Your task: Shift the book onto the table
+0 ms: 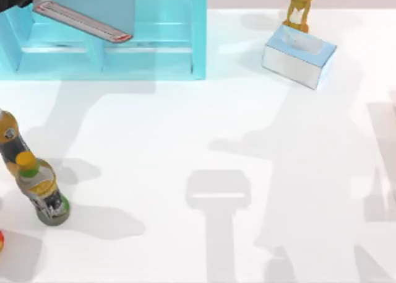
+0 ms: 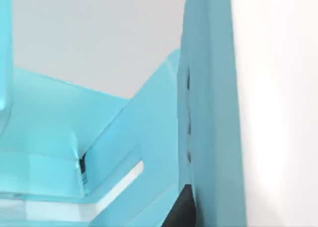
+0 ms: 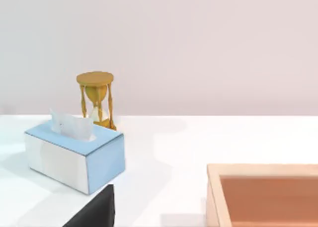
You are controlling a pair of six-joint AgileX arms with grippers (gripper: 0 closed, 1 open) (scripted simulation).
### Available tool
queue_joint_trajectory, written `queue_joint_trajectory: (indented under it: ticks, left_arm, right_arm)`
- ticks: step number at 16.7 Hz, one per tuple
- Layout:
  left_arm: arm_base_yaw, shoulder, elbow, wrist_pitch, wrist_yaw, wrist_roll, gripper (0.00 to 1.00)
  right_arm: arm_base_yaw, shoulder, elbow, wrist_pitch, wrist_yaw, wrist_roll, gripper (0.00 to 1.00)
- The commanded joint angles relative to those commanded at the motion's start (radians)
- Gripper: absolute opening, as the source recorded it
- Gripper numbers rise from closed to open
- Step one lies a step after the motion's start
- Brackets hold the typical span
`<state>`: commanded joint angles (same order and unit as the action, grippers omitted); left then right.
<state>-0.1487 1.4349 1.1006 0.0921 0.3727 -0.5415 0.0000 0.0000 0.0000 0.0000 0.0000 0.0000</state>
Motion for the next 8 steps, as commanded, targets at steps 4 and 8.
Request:
queue_joint_trajectory:
  ticks: [4, 8]
  left_arm:
    - [-0.347, 0.091, -0.054, 0.105, -0.296, -0.409, 0.0]
    - [-0.619, 0.231, -0.131, 0.234, -0.693, -0.822, 0.0]
  right_arm:
    - [0.0, 0.0, 0.0, 0.0, 0.0, 0.0, 1.0]
    - [0.0, 0.0, 0.0, 0.0, 0.0, 0.0, 1.0]
